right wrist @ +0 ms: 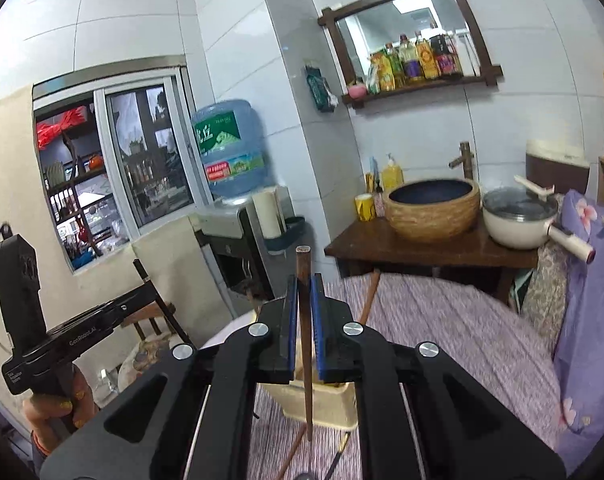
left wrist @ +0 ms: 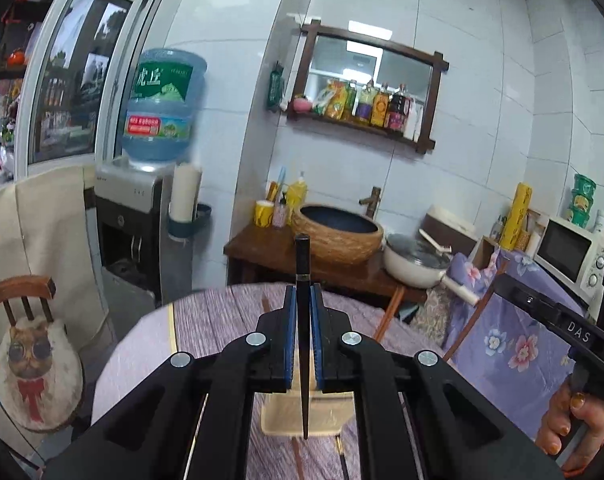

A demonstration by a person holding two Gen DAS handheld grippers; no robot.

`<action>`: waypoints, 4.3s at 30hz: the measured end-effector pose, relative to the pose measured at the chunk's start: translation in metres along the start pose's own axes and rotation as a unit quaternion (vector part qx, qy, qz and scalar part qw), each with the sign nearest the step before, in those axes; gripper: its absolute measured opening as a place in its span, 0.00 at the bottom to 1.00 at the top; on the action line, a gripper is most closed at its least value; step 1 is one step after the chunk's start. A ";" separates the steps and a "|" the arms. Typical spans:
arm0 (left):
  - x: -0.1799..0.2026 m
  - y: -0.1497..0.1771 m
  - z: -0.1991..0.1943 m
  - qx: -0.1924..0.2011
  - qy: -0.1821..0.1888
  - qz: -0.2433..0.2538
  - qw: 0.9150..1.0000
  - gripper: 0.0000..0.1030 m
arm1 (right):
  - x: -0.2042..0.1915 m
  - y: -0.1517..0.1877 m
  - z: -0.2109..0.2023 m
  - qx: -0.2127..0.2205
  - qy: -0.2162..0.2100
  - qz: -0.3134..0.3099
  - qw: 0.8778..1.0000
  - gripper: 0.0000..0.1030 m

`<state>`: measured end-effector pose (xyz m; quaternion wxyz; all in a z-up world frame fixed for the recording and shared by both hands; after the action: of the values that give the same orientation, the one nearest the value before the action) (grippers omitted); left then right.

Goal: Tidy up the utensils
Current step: 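Drop the black chopstick into the holder with the left tool while the right tool drops its wooden chopstick in, then move both open tools back over the remaining spoon and chopsticks, then close the left tool on a metal spoon while the right tool grasps a gold-banded black chopstick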

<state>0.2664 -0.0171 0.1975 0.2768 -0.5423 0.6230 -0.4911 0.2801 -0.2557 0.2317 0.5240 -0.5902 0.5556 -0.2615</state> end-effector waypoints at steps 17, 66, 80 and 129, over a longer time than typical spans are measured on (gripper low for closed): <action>0.002 0.020 0.083 -0.039 -0.037 -0.006 0.999 0.07 | 0.012 0.017 0.082 -0.021 0.053 -0.006 0.998 0.08; -0.008 0.217 0.046 -0.195 0.008 0.056 0.979 0.87 | 0.058 0.245 0.044 -0.177 0.106 0.024 0.978 0.75; 0.041 0.262 0.060 -0.269 0.062 0.114 0.954 0.53 | 0.075 0.271 0.031 -0.198 0.121 0.056 0.971 0.75; 0.001 0.208 0.045 -0.204 0.024 0.033 0.978 0.35 | 0.039 0.258 0.129 -0.283 0.094 0.046 0.953 0.45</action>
<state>0.2220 -0.0469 -0.0084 0.1614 -0.5542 0.7342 -0.3575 0.3059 -0.2064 -0.0538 0.2926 -0.6606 0.6803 -0.1233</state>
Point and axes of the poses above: each gripper's, at about its wrist camera, not at the fingertips, and z roughly the way its jaws point, x to its right, y to its underside, the point moved 1 cm from there along z, roughly the way its jaws point, and after that the axes turned 4 degrees about -x, right-handed, at the moved point
